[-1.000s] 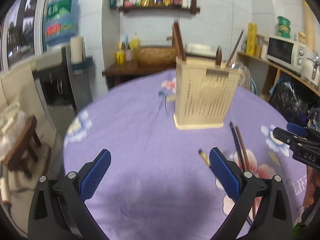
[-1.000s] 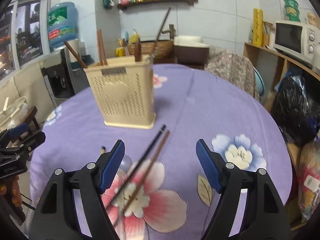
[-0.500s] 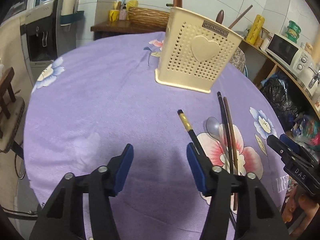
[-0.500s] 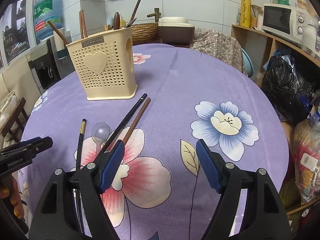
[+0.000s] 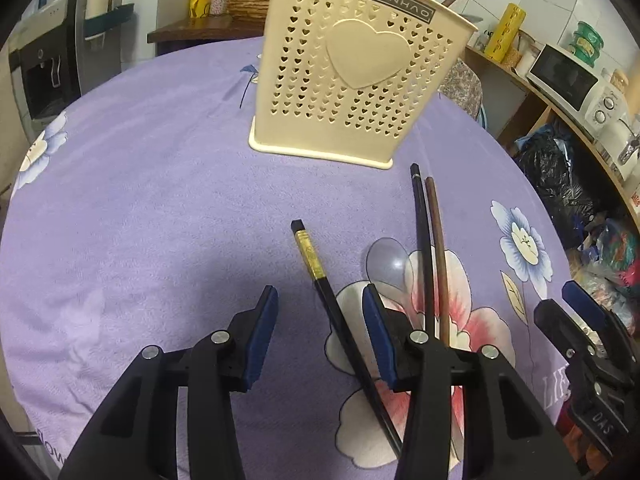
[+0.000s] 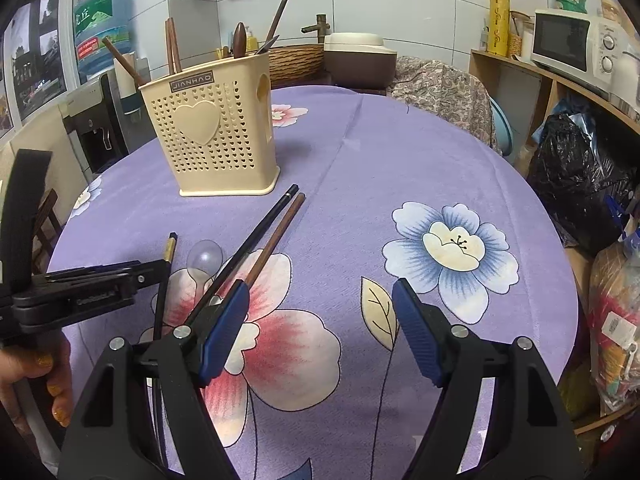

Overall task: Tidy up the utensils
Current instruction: 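Grasp a gold-tipped black chopstick with the left tool while the right tool grasps a black chopstick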

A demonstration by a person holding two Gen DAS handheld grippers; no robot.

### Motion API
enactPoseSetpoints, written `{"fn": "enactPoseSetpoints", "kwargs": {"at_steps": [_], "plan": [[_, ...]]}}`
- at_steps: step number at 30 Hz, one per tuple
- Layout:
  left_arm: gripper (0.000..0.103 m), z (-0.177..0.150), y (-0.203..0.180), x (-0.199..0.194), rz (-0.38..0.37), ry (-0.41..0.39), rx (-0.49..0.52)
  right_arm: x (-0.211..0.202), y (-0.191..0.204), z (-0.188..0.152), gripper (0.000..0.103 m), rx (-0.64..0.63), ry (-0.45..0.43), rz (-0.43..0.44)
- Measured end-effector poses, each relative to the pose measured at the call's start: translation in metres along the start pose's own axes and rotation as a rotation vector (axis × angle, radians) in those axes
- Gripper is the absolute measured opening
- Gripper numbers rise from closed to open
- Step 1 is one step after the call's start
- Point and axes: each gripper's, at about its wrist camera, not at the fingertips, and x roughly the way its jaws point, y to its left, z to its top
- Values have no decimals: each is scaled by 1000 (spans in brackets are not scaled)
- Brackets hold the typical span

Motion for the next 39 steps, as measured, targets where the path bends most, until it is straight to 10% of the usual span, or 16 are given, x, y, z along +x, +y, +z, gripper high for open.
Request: {"fn": "enactPoseSetpoints", "kwargs": {"at_steps": [12,23,39], "plan": [[14,12,-10,13,106,8,117,18,4,15,74,10,35,56],[10,23,3,15,61,51,133,72,35,55,36,82,163,275],[10,22,13,13,17,53,112,125,41,58,21,163,244,119]]}}
